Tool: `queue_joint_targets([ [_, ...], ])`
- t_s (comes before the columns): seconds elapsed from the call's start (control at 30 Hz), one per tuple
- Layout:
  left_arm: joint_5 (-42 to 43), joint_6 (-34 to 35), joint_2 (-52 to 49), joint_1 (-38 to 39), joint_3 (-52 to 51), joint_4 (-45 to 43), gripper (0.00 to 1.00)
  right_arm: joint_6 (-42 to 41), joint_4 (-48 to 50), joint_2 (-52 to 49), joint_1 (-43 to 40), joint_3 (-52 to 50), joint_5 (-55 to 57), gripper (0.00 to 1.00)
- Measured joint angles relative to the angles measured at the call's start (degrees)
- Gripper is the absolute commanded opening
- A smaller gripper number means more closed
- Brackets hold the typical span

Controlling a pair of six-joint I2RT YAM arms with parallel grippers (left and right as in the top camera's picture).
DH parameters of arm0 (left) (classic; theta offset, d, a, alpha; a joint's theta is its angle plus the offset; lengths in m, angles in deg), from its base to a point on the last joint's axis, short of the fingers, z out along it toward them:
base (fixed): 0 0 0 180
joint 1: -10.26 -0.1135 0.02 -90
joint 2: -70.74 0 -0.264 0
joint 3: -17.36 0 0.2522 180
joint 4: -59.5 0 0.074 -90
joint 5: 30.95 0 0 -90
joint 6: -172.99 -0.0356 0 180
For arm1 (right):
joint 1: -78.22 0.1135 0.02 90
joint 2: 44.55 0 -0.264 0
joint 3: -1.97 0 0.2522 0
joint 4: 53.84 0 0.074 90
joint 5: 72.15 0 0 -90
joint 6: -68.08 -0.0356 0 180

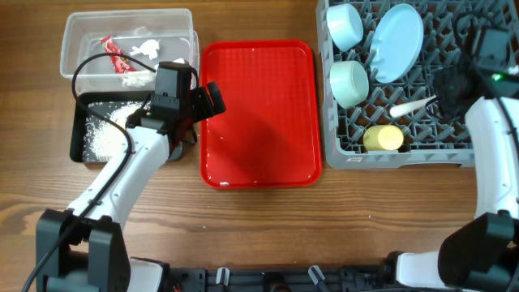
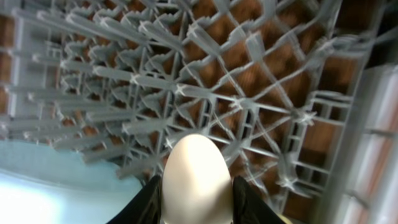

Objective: Sort waste into correct bins and load items into the dishwasher rack

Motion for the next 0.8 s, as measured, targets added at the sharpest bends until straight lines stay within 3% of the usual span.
queue_joint_targets([
  [0.2,-0.02,0.0,0.0,0.0,0.0,-0.02,1.0,-4.46,9.53,-2.32,0.0,-5.64,-0.02,0.46],
  [0.27,-0.02,0.0,0.0,0.0,0.0,0.0,1.0,-3.37,12.37,-2.43,0.0,-5.73,-0.02,0.67],
  [0.43,-0.02,0.0,0.0,0.0,0.0,0.0,1.0,0.76,15.76,-2.43,0.0,-5.73,-1.09,0.83],
  [0.53,0.0,0.0,0.0,0.0,0.0,-0.02,1.0,10.05,16.22,-2.4,0.0,-5.73,-6.1,0.97],
  [0.63,-0.02,0.0,0.0,0.0,0.0,-0.07,1.0,22.49,12.17,1.27,0.0,-5.51,-12.66,1.0],
  [0.8,-0.02,0.0,0.0,0.0,0.0,0.0,1.0,51.04,2.05,30.36,0.0,-2.29,-29.14,1.0],
])
